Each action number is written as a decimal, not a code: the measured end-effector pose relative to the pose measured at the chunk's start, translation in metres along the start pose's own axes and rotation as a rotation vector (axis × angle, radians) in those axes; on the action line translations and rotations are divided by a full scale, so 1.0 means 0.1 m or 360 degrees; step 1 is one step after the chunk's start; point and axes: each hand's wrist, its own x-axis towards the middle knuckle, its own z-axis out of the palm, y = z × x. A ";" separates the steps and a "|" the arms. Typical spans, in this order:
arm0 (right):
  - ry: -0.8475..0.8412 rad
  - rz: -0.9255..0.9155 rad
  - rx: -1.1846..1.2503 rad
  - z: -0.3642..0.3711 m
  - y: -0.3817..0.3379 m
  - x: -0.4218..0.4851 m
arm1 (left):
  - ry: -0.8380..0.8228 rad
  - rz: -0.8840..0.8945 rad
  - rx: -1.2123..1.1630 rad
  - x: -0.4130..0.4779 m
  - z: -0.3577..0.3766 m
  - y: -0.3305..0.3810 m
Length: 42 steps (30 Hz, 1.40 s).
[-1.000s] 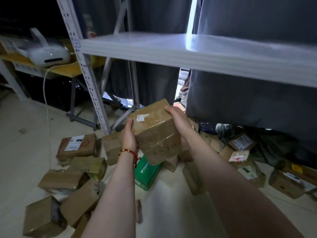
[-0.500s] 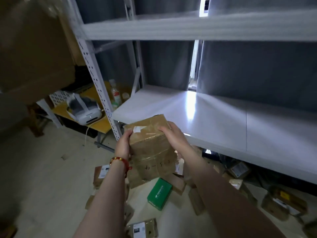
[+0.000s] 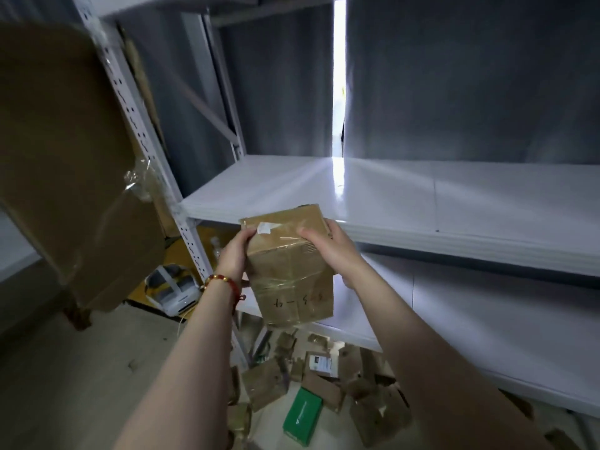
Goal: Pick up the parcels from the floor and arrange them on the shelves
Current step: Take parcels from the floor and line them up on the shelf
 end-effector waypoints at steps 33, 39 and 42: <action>0.0920 -0.0064 0.0176 -2.34 -0.19 -0.63 | -0.0477 0.0404 0.0322 -0.65 2.46 0.49; 0.0905 0.0029 0.0132 -2.53 -0.13 -0.48 | -0.0455 0.0431 0.0447 -0.56 2.72 0.46; 0.0879 0.0026 0.0207 -2.60 -0.07 -0.44 | -0.0476 0.0478 0.0481 -0.54 2.81 0.46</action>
